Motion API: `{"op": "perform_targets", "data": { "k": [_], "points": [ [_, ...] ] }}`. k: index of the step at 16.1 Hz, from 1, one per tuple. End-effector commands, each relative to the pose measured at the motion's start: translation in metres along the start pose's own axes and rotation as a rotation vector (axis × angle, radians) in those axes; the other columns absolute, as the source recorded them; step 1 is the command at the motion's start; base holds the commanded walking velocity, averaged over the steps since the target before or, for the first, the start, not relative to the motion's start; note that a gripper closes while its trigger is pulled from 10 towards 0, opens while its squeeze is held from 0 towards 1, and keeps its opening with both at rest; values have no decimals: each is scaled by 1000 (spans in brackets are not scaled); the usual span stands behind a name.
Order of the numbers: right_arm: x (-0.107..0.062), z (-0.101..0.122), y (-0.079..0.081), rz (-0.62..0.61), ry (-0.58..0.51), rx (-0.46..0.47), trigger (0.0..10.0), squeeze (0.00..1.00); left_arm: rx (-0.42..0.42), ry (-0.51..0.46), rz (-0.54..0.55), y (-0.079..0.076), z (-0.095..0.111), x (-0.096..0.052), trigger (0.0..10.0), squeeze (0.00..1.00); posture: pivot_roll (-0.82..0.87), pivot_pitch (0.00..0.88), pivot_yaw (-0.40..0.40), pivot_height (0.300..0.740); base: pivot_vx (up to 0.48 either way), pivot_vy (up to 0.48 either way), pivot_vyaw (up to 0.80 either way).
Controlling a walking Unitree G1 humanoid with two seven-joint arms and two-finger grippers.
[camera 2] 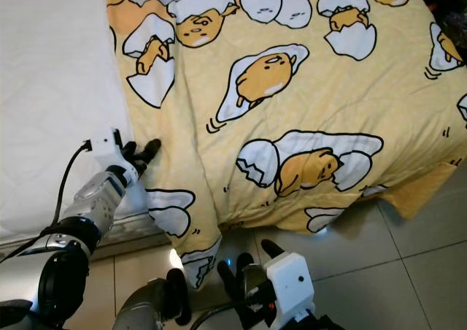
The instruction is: Clean up the room
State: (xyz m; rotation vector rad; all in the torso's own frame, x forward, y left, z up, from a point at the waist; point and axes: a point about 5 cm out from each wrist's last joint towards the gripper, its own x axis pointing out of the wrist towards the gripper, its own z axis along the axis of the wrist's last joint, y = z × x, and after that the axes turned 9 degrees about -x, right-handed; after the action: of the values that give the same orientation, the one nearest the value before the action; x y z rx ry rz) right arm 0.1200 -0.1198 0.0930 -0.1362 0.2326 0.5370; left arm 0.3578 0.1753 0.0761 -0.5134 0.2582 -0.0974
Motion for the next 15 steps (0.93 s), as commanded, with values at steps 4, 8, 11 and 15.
{"op": "perform_targets", "data": {
  "k": [4,8,11,15],
  "points": [
    [-3,-4,1,14,27,27,10000,0,0,159,19,7,-39,-10,0,0,-269,356,20,740,0,0,0],
    [-3,-5,2,17,30,31,10000,0,-170,138,-30,1,-42,-10,0,0,-265,357,15,740,0,0,0],
    [-1,-2,-6,13,10,1,10000,0,-204,135,-69,-7,-44,-8,0,0,-263,350,7,740,0,0,0],
    [7,-5,-25,102,8,-60,10000,0,-313,125,-97,-14,-49,-8,0,0,-233,347,8,740,0,0,0]
  ]
}}
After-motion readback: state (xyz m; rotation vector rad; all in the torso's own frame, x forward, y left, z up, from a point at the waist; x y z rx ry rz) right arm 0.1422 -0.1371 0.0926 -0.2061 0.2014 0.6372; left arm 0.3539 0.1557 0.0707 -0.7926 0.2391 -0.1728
